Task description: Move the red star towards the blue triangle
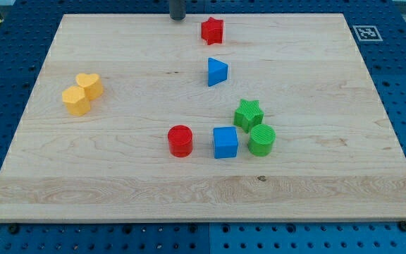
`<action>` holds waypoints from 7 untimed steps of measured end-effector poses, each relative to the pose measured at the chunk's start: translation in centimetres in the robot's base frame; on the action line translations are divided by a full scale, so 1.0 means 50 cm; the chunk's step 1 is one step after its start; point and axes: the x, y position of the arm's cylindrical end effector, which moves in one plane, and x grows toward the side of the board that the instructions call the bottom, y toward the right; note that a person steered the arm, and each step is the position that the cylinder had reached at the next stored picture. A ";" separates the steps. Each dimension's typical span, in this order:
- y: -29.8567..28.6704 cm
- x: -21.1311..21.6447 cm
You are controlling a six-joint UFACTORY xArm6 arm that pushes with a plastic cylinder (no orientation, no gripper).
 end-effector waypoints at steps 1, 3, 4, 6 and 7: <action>0.035 0.002; 0.140 0.000; 0.189 0.000; 0.159 0.070; 0.146 0.101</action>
